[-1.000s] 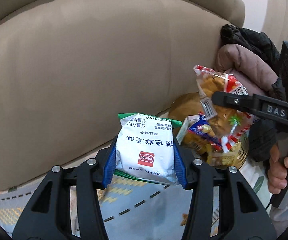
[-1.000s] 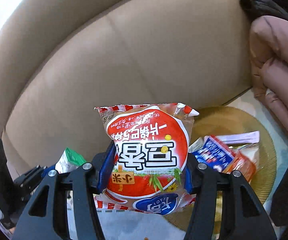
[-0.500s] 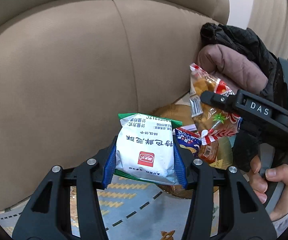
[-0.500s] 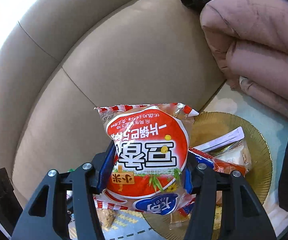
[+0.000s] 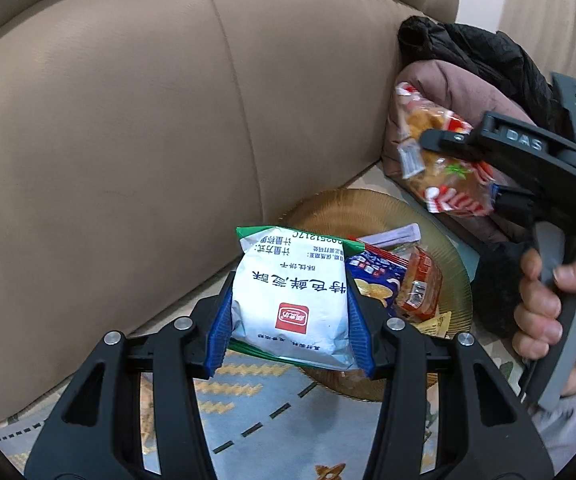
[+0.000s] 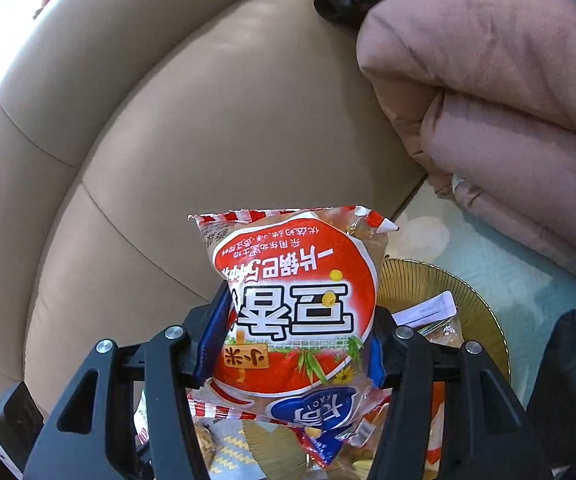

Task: Organize snacks
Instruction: 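Carry the white pastry and red-and-white bag to the gold plate and release, then move both tools back over the last two bags on the cloth, then grasp the white bread bag with the left tool while the right tool grasps the clear cookie bag, then carry the white bread bag and clear cookie bag to the gold plate and release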

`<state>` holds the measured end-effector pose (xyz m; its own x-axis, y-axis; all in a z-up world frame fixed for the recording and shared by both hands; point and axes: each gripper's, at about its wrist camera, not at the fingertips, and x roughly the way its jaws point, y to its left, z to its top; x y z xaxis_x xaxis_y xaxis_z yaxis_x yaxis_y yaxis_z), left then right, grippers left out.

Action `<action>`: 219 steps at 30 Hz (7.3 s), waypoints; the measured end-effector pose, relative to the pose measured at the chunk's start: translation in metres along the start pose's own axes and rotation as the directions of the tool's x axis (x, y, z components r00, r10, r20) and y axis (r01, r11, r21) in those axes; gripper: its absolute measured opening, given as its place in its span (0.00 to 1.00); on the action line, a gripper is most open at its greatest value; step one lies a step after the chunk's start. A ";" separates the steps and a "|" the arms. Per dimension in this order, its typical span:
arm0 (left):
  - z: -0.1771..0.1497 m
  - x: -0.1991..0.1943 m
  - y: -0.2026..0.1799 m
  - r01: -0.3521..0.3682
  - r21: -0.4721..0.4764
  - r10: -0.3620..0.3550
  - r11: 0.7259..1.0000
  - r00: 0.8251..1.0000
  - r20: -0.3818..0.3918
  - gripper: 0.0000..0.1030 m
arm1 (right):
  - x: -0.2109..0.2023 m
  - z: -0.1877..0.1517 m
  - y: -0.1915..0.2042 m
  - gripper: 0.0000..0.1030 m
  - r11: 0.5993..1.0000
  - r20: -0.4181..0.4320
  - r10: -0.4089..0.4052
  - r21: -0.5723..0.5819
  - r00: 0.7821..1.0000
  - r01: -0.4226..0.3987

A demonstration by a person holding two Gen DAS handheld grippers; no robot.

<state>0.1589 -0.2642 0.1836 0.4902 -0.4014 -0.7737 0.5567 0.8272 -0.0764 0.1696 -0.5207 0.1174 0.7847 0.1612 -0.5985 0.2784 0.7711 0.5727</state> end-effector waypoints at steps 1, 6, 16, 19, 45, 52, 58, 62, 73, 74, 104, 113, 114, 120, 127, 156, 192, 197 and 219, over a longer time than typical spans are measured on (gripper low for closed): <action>0.000 0.003 -0.003 0.016 0.004 -0.016 1.000 1.000 -0.005 0.48 | 0.007 0.000 0.003 0.53 1.000 -0.020 0.003 -0.021 1.000 -0.004; -0.007 0.028 -0.018 0.055 0.033 -0.053 0.998 0.997 -0.047 0.49 | 0.036 -0.003 0.018 0.62 0.996 -0.084 -0.033 -0.089 0.996 0.025; -0.023 0.072 -0.007 0.067 0.003 -0.065 0.998 0.978 -0.200 0.97 | 0.034 -0.015 0.013 0.90 0.994 -0.127 -0.079 -0.090 0.989 0.068; -0.026 0.066 0.008 0.027 -0.010 -0.028 1.000 0.982 -0.187 0.97 | 0.023 -0.020 0.020 0.90 0.992 -0.111 -0.070 -0.108 0.991 0.058; -0.122 -0.048 0.219 -0.243 -0.336 0.237 0.910 0.970 -0.060 0.97 | 0.065 -0.159 0.216 0.94 0.830 -0.209 0.052 -0.535 0.976 -0.159; -0.154 -0.052 0.245 -0.297 -0.348 0.290 0.889 0.954 -0.072 0.97 | 0.099 -0.202 0.244 0.94 0.734 -0.262 0.003 -0.655 0.965 -0.180; -0.180 -0.037 0.248 -0.313 -0.300 0.297 0.901 0.950 -0.099 0.97 | 0.129 -0.238 0.244 0.94 0.677 -0.321 -0.060 -0.708 0.945 -0.198; -0.196 -0.026 0.246 -0.275 -0.300 0.254 0.914 0.961 -0.107 0.97 | 0.147 -0.260 0.236 0.94 0.643 -0.346 -0.104 -0.738 0.933 -0.202; -0.227 0.018 0.241 -0.180 -0.187 0.149 0.966 0.974 -0.169 0.97 | 0.186 -0.294 0.216 0.94 0.623 -0.423 -0.204 -0.752 0.883 -0.217; -0.229 0.025 0.243 -0.174 -0.179 0.142 0.968 0.973 -0.179 0.97 | 0.188 -0.297 0.216 0.94 0.617 -0.423 -0.210 -0.757 0.882 -0.216; -0.271 0.019 0.190 -0.426 -0.369 0.388 0.826 0.905 -0.174 0.97 | 0.101 -0.289 0.110 0.93 0.725 -0.399 -0.099 -0.657 0.912 -0.208; -0.292 0.026 0.187 -0.412 -0.380 0.396 0.828 0.910 -0.123 0.97 | 0.111 -0.316 0.116 0.95 0.639 -0.303 -0.140 -0.755 0.943 -0.148; -0.293 0.029 0.184 -0.413 -0.380 0.398 0.828 0.909 -0.122 0.97 | 0.109 -0.315 0.115 0.95 0.634 -0.297 -0.142 -0.759 0.944 -0.144; -0.293 0.032 0.184 -0.415 -0.380 0.400 0.827 0.909 -0.122 0.97 | 0.100 -0.305 0.105 0.95 0.633 -0.292 -0.142 -0.761 0.946 -0.140; -0.292 0.032 0.184 -0.414 -0.379 0.398 0.828 0.909 -0.123 0.97 | 0.104 -0.310 0.110 0.95 0.632 -0.291 -0.142 -0.762 0.946 -0.139; -0.290 0.031 0.187 -0.412 -0.380 0.393 0.828 0.910 -0.133 0.97 | 0.106 -0.317 0.123 0.87 0.658 -0.288 -0.194 -0.747 0.938 -0.093; -0.002 0.083 0.001 0.144 -0.063 -0.142 0.988 0.989 0.034 0.72 | -0.052 -0.091 -0.044 0.71 0.984 0.040 -0.170 0.063 0.985 0.167; 0.001 0.114 -0.010 0.121 -0.069 -0.125 0.990 0.991 -0.056 0.97 | -0.047 -0.081 -0.065 0.84 0.981 -0.024 -0.190 0.031 0.982 0.190; -0.076 0.054 0.018 -0.144 -0.223 0.126 0.964 0.988 -0.090 0.97 | -0.061 -0.140 0.014 0.88 0.896 -0.088 -0.274 -0.384 0.958 0.222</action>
<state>0.1445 -0.2406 0.0927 0.4941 -0.2564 -0.8307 0.3171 0.9428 -0.1024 0.0480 -0.4335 0.0832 0.6264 -0.0031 -0.7795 0.2109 0.9634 0.1656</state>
